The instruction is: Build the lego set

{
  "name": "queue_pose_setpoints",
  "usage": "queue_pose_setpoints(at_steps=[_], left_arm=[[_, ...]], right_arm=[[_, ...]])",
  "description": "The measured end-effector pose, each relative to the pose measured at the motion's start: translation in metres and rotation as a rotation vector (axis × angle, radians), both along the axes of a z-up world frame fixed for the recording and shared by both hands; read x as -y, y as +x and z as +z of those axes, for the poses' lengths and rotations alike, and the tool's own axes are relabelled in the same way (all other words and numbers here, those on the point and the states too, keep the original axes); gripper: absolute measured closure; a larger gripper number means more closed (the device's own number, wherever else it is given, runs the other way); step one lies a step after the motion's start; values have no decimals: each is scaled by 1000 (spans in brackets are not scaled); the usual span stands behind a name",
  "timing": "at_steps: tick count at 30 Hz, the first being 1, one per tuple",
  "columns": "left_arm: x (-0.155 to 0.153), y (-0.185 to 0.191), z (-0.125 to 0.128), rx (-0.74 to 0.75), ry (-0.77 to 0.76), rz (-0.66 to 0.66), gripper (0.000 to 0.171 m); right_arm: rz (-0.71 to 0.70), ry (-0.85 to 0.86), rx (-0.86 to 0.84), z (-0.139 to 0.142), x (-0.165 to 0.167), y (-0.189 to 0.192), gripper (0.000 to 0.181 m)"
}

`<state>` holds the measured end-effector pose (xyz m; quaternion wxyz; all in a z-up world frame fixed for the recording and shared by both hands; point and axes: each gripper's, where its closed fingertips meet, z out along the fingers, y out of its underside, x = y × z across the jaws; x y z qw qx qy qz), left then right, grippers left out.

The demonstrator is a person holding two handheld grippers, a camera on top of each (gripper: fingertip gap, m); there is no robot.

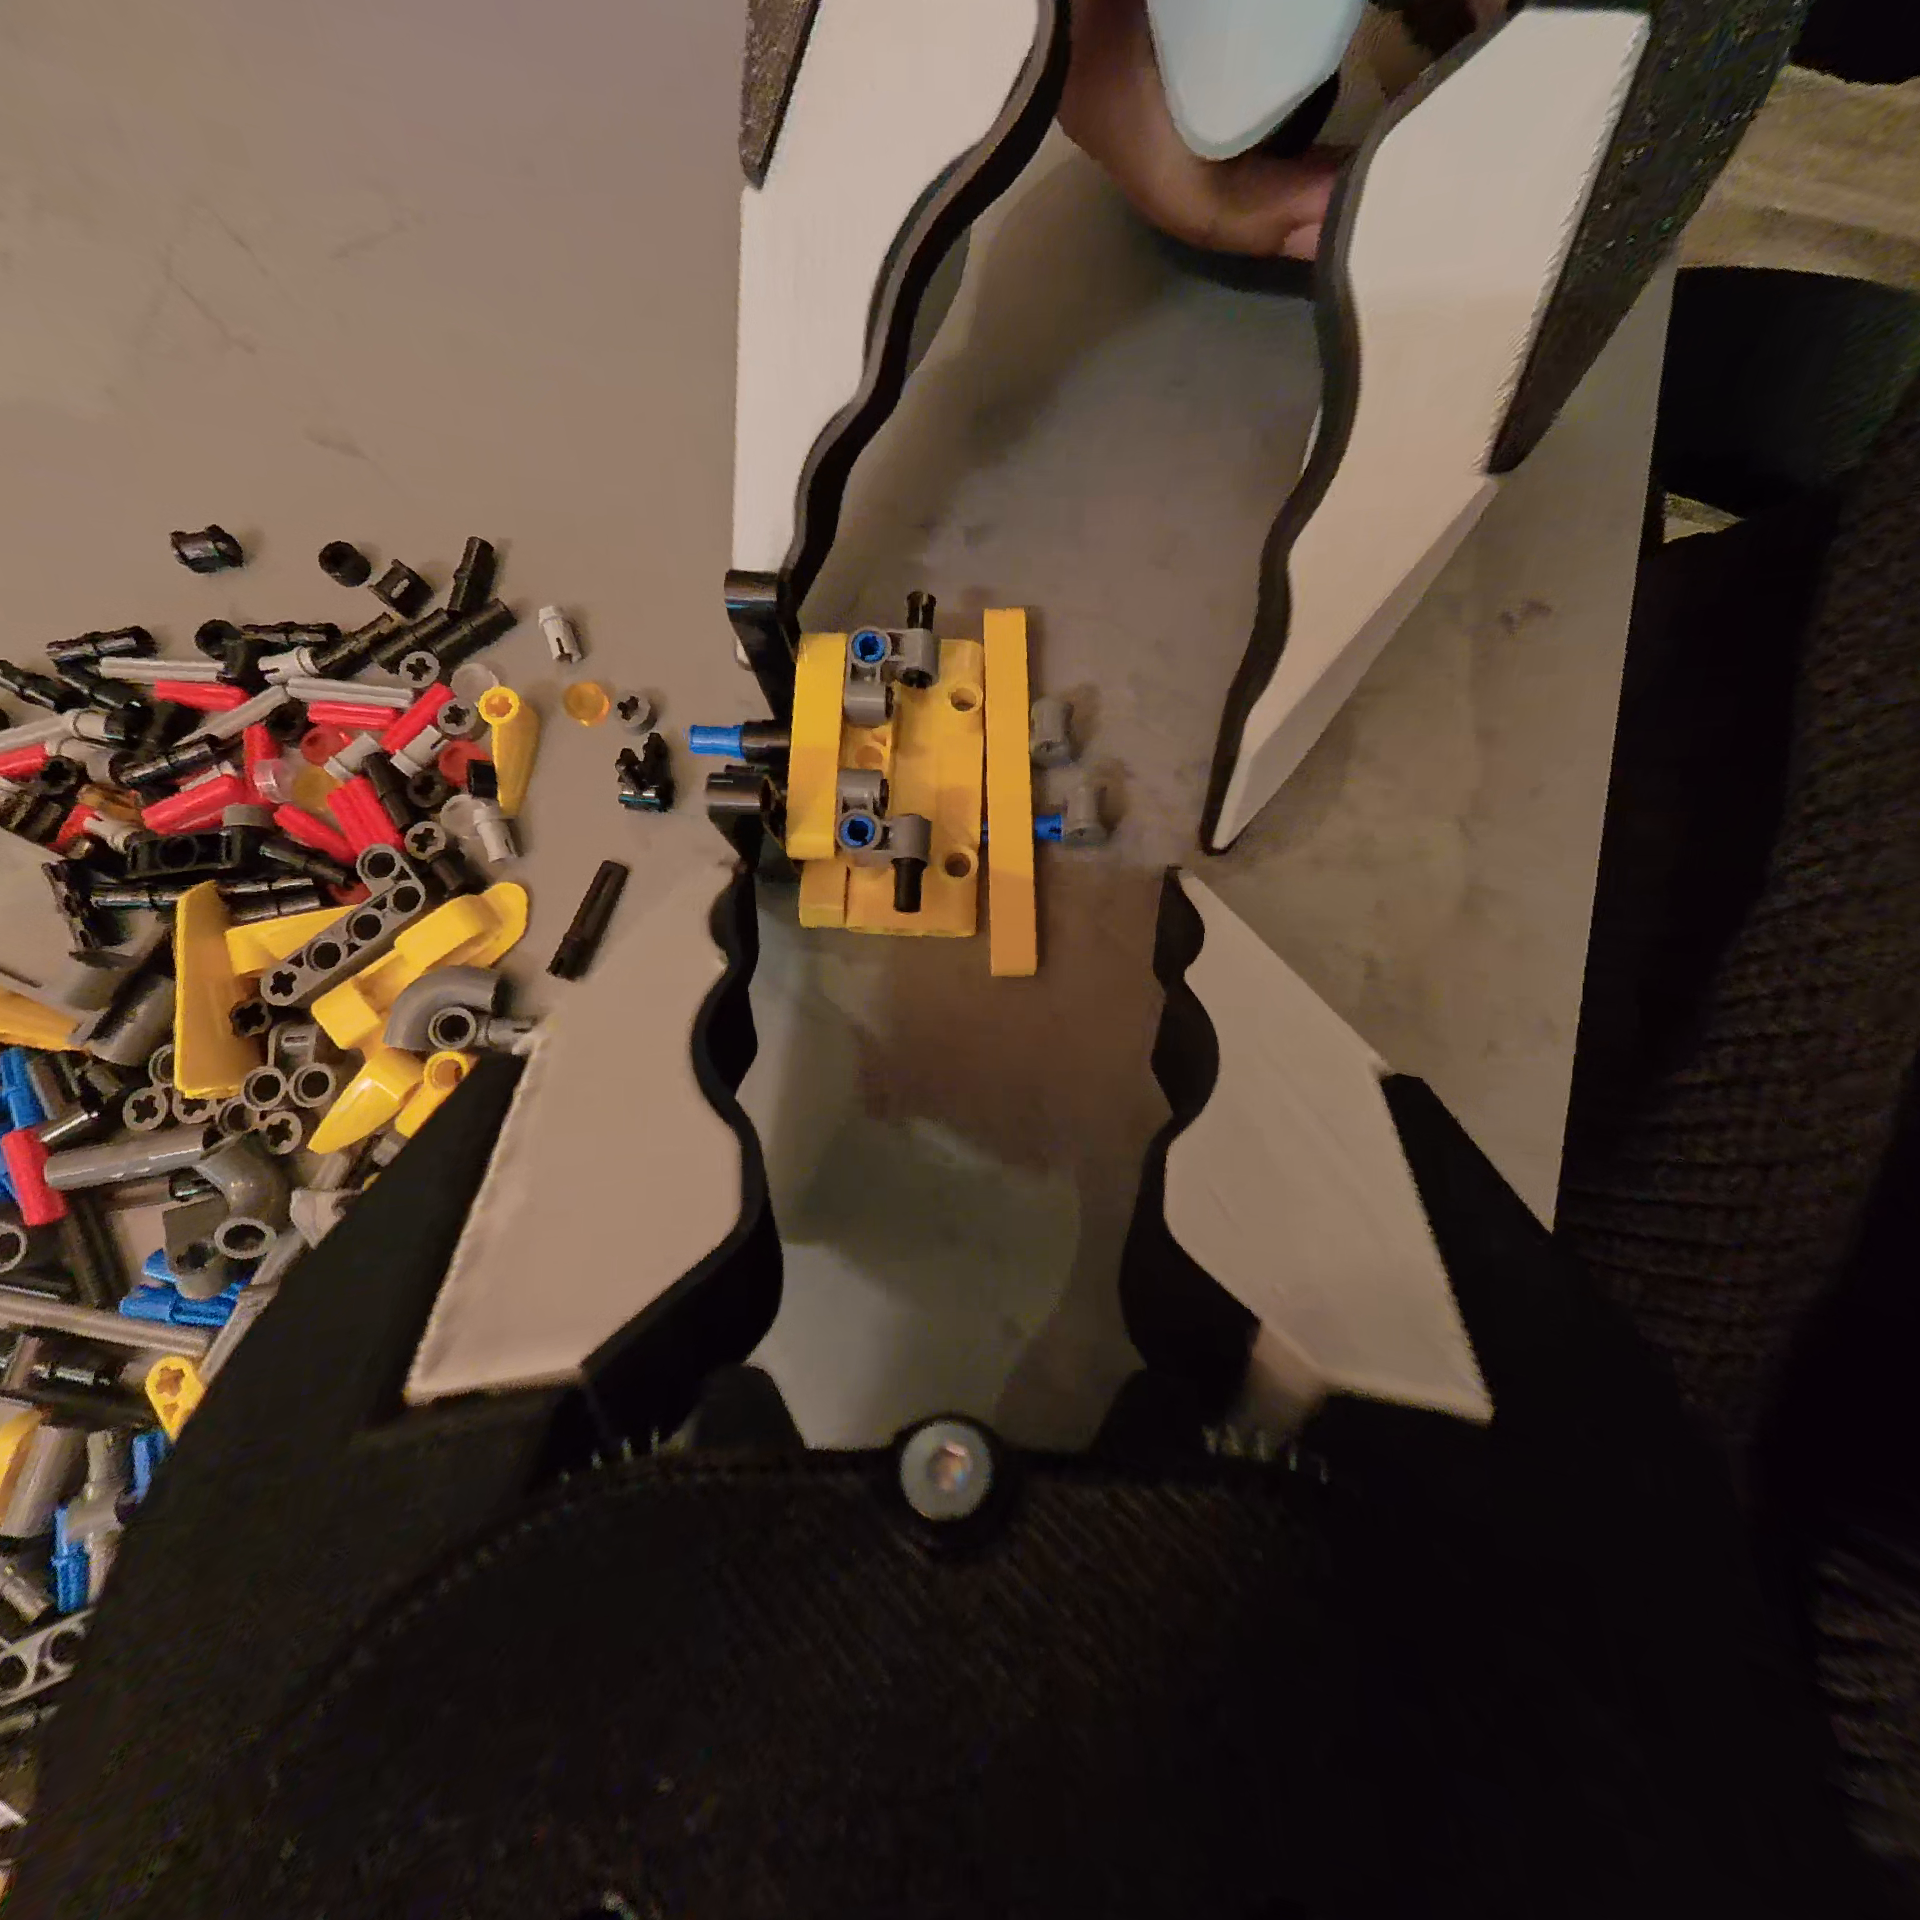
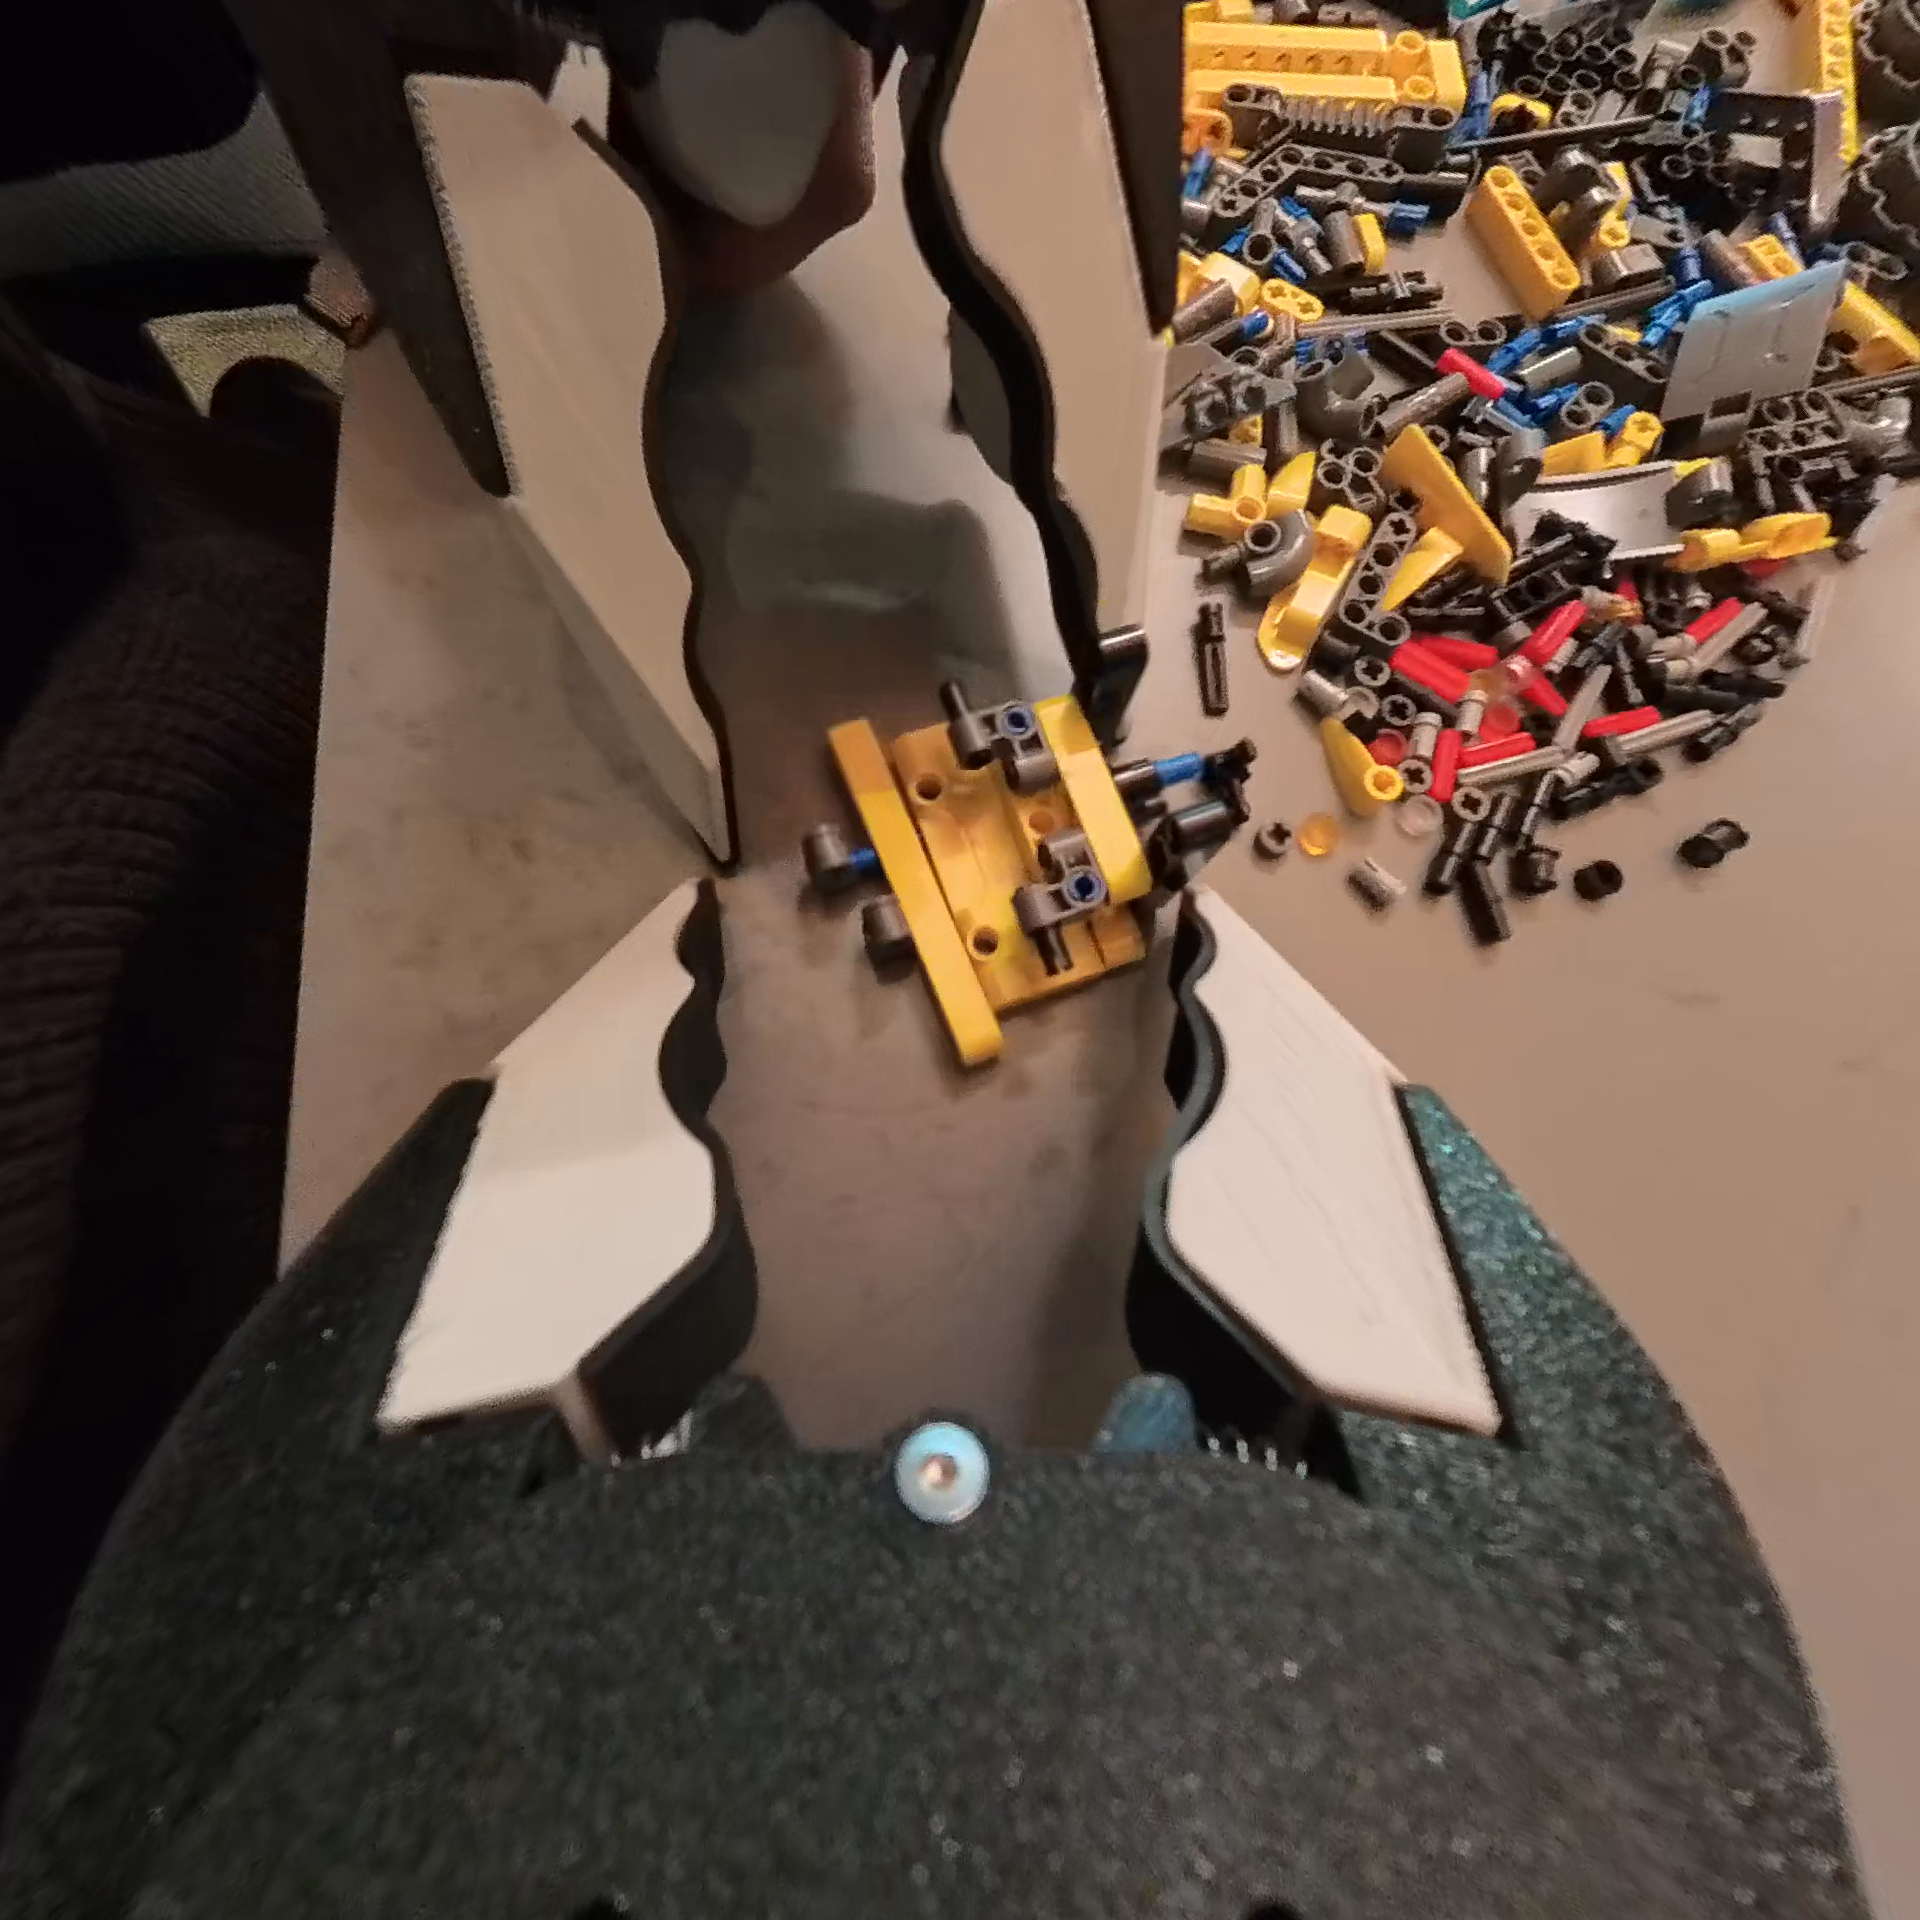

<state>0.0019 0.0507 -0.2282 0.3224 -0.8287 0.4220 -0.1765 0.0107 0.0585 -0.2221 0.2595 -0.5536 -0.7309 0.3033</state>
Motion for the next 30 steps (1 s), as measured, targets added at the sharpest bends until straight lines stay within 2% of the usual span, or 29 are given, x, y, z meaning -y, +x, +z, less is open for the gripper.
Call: queue_pose_setpoints(at_steps=[3,4,12,16,23,25,27,30], left_arm=[[3,-1,2,-6,8,-11,117],[4,-1,2,-8,11,-13,119],[5,2,1,27,4,10,113],[12,11,5,101,-83,37,91],[3,9,2,61,-2,148,107],[4,11,3,69,-1,147,121],[5,12,3,73,-1,140,121],[5,12,3,65,8,132,121]], right_arm=[[10,-13,-1,1,0,-4,98],[13,-13,0,0,0,-4,100],[126,5,21,0,4,4,97],[230,45,25,-1,4,9,95],[304,2,21,-3,10,10,104],[293,14,13,-2,5,9,103],[281,13,4,-1,2,9,113],[279,10,8,-2,3,9,113]])
